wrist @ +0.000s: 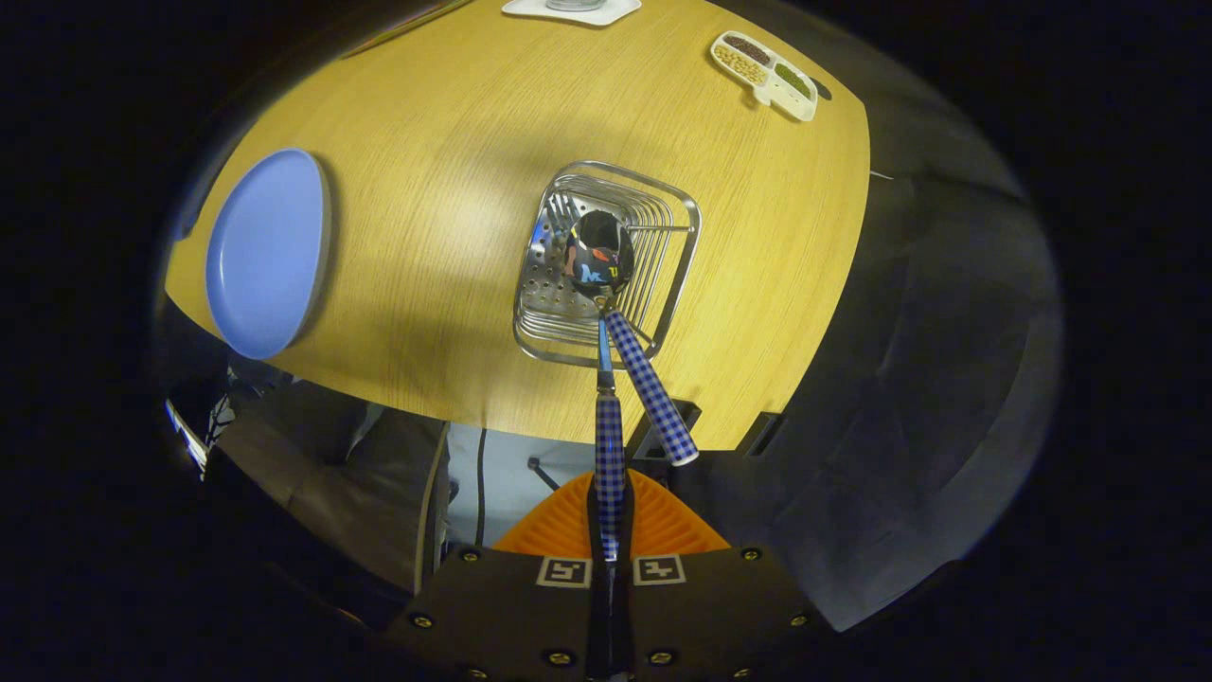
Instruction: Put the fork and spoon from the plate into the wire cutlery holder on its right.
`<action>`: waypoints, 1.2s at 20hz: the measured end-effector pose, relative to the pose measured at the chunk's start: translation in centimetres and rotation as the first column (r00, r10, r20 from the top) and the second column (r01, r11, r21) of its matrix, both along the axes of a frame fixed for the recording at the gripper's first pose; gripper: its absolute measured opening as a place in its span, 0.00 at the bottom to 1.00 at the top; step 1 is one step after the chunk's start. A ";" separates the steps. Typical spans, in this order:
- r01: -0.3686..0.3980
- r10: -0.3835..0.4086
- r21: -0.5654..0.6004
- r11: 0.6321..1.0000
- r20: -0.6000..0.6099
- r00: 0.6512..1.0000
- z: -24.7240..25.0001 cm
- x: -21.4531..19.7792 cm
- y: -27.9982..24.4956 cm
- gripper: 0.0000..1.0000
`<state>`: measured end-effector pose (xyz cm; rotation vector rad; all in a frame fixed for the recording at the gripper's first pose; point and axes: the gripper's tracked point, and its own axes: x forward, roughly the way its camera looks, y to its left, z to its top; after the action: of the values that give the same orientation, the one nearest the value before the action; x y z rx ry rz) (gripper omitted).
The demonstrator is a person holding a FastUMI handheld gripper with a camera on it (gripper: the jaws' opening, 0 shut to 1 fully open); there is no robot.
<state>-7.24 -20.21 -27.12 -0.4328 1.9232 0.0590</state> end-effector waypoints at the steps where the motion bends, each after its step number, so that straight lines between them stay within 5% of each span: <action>1: -0.004 0.004 -0.006 1.000 -0.023 1.000 -0.1 0.1 0.0 0.07; 10: -0.004 0.004 0.003 1.000 0.007 1.000 -0.3 2.2 0.5 0.12; 14: 0.022 -0.023 0.018 1.000 0.063 0.998 0.5 2.1 0.7 0.50; 15: 0.032 -0.033 0.023 0.999 0.078 0.996 1.2 2.3 0.8 0.75; 17: 0.052 -0.055 0.031 0.998 0.126 0.990 1.4 1.6 0.8 0.97; 24: 0.104 -0.122 0.083 0.991 0.251 0.960 3.5 0.0 2.2 0.97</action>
<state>-7.27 -17.96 -23.57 -0.2691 1.6823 -0.0058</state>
